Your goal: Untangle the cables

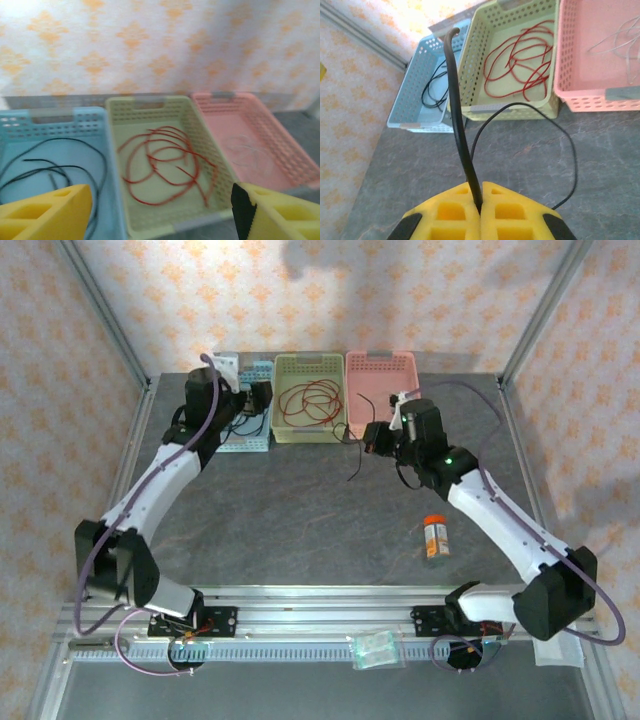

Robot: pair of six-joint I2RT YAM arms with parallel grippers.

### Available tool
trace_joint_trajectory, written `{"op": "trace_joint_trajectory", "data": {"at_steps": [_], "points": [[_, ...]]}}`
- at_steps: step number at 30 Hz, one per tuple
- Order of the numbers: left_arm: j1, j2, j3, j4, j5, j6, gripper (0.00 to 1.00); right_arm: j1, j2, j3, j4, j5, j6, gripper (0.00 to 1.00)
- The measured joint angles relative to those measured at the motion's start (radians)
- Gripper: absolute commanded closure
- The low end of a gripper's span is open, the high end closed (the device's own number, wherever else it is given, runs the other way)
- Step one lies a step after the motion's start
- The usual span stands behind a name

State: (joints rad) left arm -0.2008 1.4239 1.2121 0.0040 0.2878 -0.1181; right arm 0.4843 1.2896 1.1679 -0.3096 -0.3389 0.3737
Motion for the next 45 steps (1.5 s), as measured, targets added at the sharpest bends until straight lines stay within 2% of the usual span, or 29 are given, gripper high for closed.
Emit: {"op": "trace_joint_trajectory", "data": {"at_steps": [8, 11, 14, 18, 26, 31, 36, 39, 41, 45], "points": [[-0.164, -0.172, -0.209, 0.032, 0.113, 0.073, 0.24, -0.038, 0.081, 0.155, -0.087, -0.135, 0.000, 1.00], [-0.231, -0.194, -0.246, 0.033, 0.149, 0.095, 0.23, -0.042, 0.105, 0.183, -0.105, -0.176, 0.000, 1.00], [-0.289, -0.192, -0.259, 0.034, 0.174, 0.117, 0.22, -0.042, 0.128, 0.200, -0.121, -0.212, 0.000, 1.00], [-0.336, -0.166, -0.254, 0.034, 0.183, 0.150, 0.27, -0.042, 0.145, 0.201, -0.140, -0.250, 0.000, 1.00], [-0.381, -0.031, -0.189, 0.028, 0.184, 0.200, 0.28, -0.042, 0.147, 0.199, -0.148, -0.335, -0.005, 1.00], [-0.388, 0.019, -0.157, 0.031, 0.188, 0.215, 0.52, -0.042, 0.146, 0.188, -0.149, -0.379, -0.015, 1.00], [-0.396, 0.037, -0.140, 0.032, 0.203, 0.223, 0.83, -0.042, 0.146, 0.178, -0.164, -0.387, -0.027, 1.00], [-0.404, 0.037, -0.139, 0.032, 0.208, 0.225, 0.96, -0.042, 0.146, 0.177, -0.166, -0.386, -0.031, 1.00], [-0.409, 0.037, -0.139, 0.032, 0.211, 0.224, 1.00, -0.042, 0.146, 0.177, -0.166, -0.384, -0.034, 1.00], [-0.415, 0.037, -0.140, 0.032, 0.210, 0.214, 1.00, -0.042, 0.146, 0.177, -0.165, -0.383, -0.034, 1.00]]}}
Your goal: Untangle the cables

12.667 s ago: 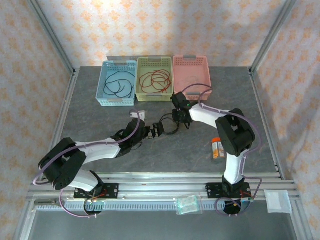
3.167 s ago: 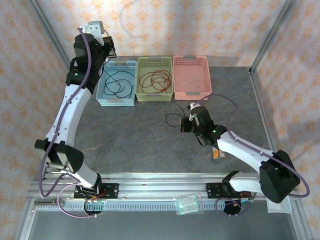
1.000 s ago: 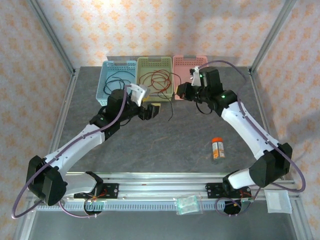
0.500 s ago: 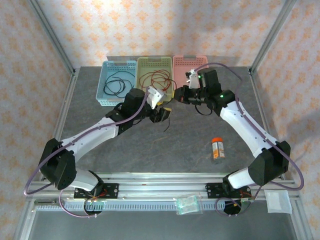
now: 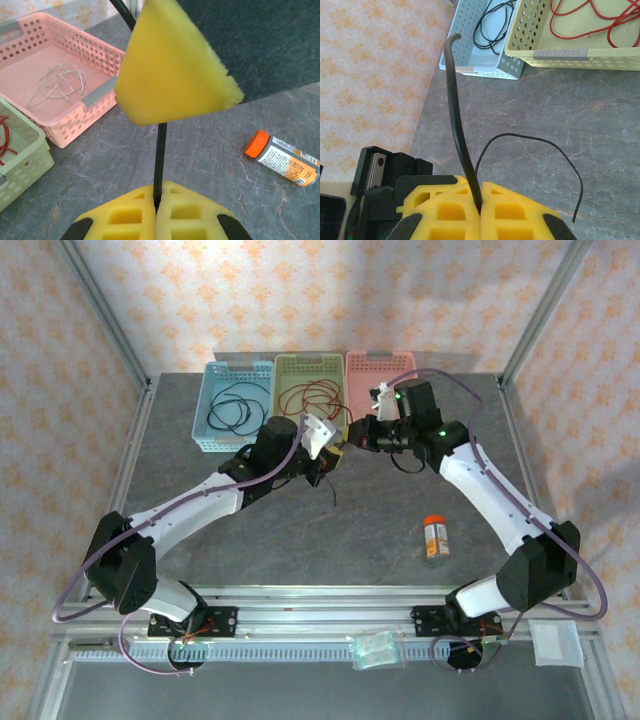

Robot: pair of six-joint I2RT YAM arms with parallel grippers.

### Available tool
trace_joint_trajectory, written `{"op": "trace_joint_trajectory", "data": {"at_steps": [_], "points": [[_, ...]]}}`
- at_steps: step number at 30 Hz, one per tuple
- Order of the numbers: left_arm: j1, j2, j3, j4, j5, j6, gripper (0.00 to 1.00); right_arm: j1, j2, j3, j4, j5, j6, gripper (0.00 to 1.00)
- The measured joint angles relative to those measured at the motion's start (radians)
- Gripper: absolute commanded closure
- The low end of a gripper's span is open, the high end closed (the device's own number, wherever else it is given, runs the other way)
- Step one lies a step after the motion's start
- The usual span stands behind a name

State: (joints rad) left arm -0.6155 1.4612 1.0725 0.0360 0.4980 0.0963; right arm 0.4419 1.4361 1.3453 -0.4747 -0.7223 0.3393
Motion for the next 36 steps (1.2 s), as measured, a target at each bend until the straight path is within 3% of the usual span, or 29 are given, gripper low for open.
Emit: {"op": "trace_joint_trajectory", "data": {"at_steps": [3, 6, 11, 13, 21, 27, 36], "points": [[0.000, 0.000, 0.000, 0.000, 0.000, -0.010, 1.00, 0.000, 0.000, 0.000, 0.000, 0.000, 0.000, 1.00], [0.000, -0.002, -0.002, 0.005, -0.011, -0.020, 1.00, 0.000, -0.001, 0.000, 0.001, 0.006, -0.003, 0.91], [0.006, -0.015, -0.003, 0.007, -0.068, -0.028, 1.00, 0.000, -0.031, -0.009, 0.010, 0.035, -0.011, 0.61], [0.023, -0.020, -0.003, 0.007, -0.090, -0.035, 1.00, 0.000, -0.060, -0.015, 0.021, 0.058, -0.009, 0.55], [0.174, -0.034, 0.021, -0.005, -0.201, -0.067, 1.00, 0.000, -0.213, -0.084, 0.067, 0.238, -0.011, 0.54], [0.284, -0.013, 0.156, -0.053, -0.330, -0.067, 1.00, 0.000, -0.231, -0.172, 0.074, 0.321, -0.019, 0.54], [0.402, 0.183, 0.389, -0.076, -0.491, -0.016, 1.00, 0.000, -0.231, -0.233, 0.075, 0.380, -0.038, 0.54]]}}
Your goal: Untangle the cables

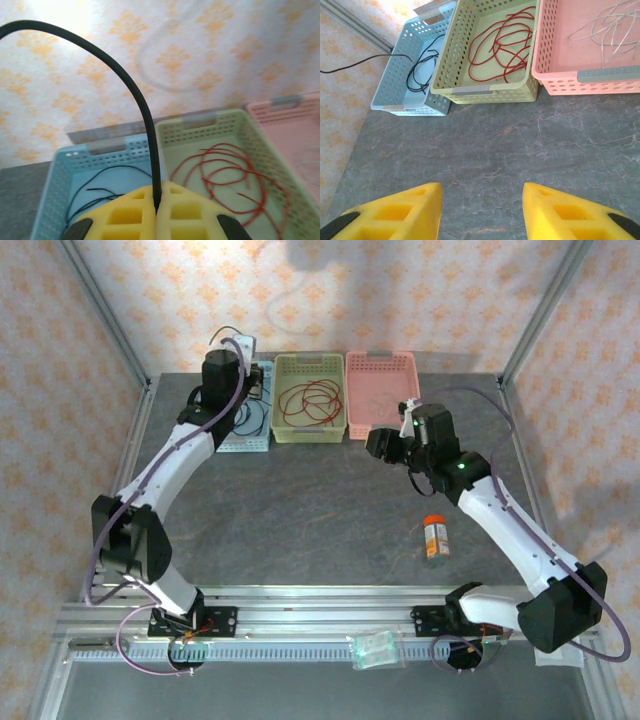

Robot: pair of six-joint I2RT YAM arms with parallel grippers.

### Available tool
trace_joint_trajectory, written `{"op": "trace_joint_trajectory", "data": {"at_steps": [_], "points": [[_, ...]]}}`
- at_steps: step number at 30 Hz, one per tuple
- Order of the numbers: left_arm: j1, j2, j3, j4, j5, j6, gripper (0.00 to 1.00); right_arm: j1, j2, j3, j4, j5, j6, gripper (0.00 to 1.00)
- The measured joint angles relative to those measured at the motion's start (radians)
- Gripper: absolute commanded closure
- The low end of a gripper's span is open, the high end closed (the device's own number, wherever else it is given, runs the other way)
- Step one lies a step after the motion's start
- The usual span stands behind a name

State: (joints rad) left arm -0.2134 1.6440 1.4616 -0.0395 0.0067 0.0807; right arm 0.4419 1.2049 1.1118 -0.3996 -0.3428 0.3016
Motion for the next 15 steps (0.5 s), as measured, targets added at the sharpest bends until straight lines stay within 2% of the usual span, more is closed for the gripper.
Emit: {"op": "trace_joint_trajectory", "data": {"at_steps": [7, 15], "points": [[0.070, 0.259, 0.227, -0.032, -0.043, 0.000, 1.00, 0.000, 0.000, -0.001, 0.000, 0.041, -0.011, 0.54], [0.084, 0.522, 0.443, -0.113, -0.038, -0.009, 1.00, 0.000, 0.000, -0.048, -0.002, 0.105, -0.006, 0.54]]}}
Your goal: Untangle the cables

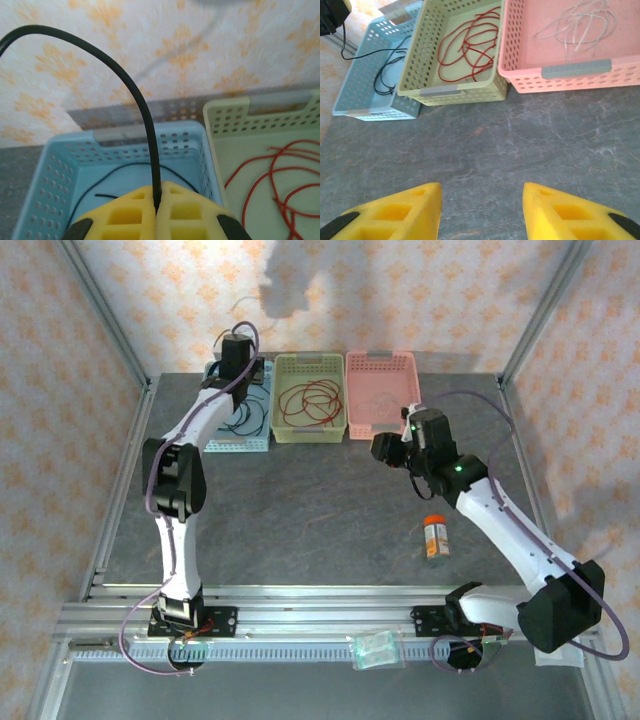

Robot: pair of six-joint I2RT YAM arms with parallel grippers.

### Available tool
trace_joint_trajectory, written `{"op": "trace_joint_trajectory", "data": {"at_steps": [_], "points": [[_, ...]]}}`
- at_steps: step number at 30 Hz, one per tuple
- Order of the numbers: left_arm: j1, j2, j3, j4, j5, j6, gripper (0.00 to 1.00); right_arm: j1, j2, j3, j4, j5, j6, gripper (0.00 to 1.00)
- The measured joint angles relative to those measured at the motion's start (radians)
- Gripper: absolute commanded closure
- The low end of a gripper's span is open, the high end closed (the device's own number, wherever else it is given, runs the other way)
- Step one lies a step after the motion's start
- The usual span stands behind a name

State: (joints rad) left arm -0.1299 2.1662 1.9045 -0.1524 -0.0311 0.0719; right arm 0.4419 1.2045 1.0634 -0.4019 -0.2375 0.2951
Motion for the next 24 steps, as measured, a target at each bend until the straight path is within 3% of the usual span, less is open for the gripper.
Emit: {"op": "trace_joint_trajectory", "data": {"at_steps": [2, 6, 11, 13, 17, 19, 24], "points": [[0.002, 0.037, 0.006, -0.023, 0.000, -0.011, 0.99, 0.000, -0.006, -0.011, -0.003, 0.013, 0.000, 0.54], [0.012, 0.093, 0.012, -0.070, 0.006, -0.038, 0.65, 0.000, -0.035, -0.013, -0.005, 0.037, 0.001, 0.54], [0.028, 0.101, 0.017, -0.108, 0.042, -0.079, 0.34, 0.000, -0.058, -0.013, -0.006, 0.067, 0.002, 0.50], [0.033, 0.093, 0.016, -0.114, 0.081, -0.092, 0.23, 0.000, -0.058, -0.013, -0.006, 0.081, 0.009, 0.41], [0.033, 0.004, -0.082, -0.111, 0.140, -0.130, 0.11, 0.000, -0.063, -0.021, -0.003, 0.115, 0.024, 0.25], [0.032, -0.071, -0.157, -0.101, 0.160, -0.153, 0.01, 0.000, -0.063, -0.025, -0.002, 0.129, 0.027, 0.18], [0.032, -0.317, -0.355, -0.025, 0.230, -0.214, 0.01, 0.000, -0.063, -0.026, 0.008, 0.169, 0.029, 0.11]]}}
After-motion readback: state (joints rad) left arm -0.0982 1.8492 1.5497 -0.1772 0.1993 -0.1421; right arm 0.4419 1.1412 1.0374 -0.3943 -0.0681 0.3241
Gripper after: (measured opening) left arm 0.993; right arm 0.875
